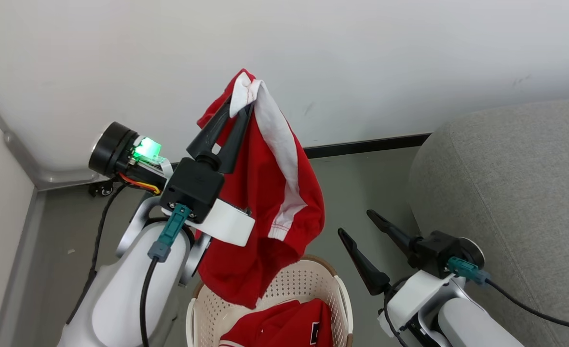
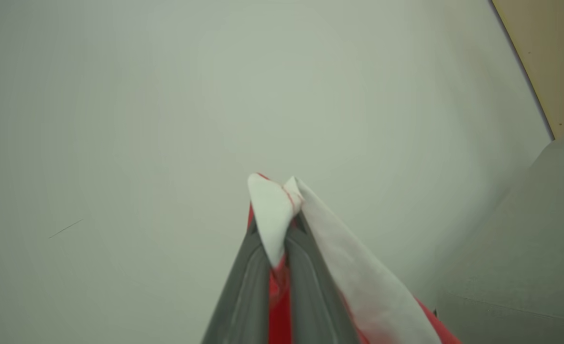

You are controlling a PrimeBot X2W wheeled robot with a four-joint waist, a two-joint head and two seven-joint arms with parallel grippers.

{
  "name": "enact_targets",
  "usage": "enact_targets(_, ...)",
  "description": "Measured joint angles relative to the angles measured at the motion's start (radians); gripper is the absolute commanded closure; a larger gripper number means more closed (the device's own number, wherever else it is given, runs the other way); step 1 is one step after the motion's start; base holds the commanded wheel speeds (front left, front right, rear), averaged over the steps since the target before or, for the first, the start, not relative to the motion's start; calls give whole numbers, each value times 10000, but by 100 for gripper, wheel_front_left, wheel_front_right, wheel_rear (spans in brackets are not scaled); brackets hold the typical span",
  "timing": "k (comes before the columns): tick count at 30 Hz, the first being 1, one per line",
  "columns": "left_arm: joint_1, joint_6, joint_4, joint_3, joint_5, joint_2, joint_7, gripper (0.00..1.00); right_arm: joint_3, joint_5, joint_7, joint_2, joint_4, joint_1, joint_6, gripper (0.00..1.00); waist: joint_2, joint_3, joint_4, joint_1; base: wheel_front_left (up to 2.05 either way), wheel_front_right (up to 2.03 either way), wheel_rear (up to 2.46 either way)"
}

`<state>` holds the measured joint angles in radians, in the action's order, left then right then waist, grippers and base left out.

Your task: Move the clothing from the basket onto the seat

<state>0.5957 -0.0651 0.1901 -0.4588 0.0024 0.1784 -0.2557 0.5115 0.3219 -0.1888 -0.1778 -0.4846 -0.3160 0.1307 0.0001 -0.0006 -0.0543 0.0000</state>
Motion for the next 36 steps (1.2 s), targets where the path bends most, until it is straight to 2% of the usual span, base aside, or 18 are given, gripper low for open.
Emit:
enact_targets(11,-130,161,-35,-472,0,-282,0,100,566,531,132,-128,-314,-168,-2,0,0,-242,241,0,0,0,0)
enact_targets(24,-165,403,-464,-828,0,-556,0,100,1902,1244,397,-117,-500,-914,0,0,0,-311,552,0,0,0,0)
enact_targets(25,-165,405,-472,-832,-2,-562,2,100,2006,1306,397,-111,-518,-988,0,9,0,-315,573,0,0,0,0)
enact_targets(26,-165,405,-472,-832,-25,-558,2,100,2190,1356,395,-115,-562,-1089,0,51,0,-319,610,0,0,0,0)
enact_targets(28,-166,405,-466,-819,-94,-554,6,100,2318,1356,391,-127,-604,-1196,0,98,0,-317,637,0,0,0,0)
enact_targets(29,-169,405,-453,-798,-102,-546,15,100,2372,1361,391,-128,-612,-1240,0,100,0,-313,642,0,0,0,0)
enact_targets(36,-518,387,-13,-523,-339,-322,157,100,2512,1831,171,-171,-696,-1340,0,100,0,-279,588,0,0,0,0)
